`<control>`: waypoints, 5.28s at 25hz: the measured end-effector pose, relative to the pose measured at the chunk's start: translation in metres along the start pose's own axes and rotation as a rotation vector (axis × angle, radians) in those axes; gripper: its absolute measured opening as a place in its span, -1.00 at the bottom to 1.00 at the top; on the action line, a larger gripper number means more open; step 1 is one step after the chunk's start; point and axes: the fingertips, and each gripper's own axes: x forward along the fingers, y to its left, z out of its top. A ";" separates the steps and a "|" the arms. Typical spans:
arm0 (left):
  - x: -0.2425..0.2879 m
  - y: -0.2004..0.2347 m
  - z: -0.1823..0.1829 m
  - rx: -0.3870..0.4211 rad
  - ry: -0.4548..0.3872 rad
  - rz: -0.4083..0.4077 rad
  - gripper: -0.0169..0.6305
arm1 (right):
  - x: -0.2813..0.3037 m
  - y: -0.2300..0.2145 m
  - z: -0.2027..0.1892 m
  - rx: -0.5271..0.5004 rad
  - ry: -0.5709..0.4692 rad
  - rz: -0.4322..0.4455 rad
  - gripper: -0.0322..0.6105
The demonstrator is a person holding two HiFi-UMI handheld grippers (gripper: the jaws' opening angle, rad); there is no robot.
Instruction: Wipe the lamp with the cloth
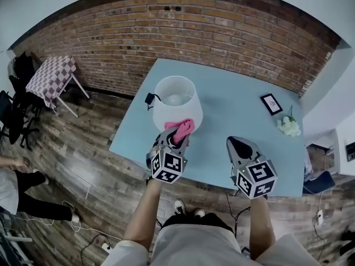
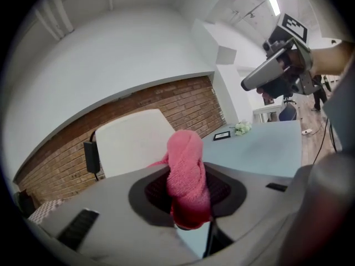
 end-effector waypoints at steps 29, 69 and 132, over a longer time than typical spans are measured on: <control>-0.017 0.055 0.121 0.037 -0.003 0.432 -0.52 | 0.019 -0.086 -0.026 -0.063 -0.016 0.309 -0.82; 0.042 -0.062 0.037 -0.317 0.079 0.239 -0.52 | 0.045 -0.107 0.001 -0.266 -0.053 0.425 -0.82; -0.124 0.077 0.018 -0.468 -0.153 0.269 -0.52 | 0.143 0.111 0.043 -0.995 0.791 1.237 -0.80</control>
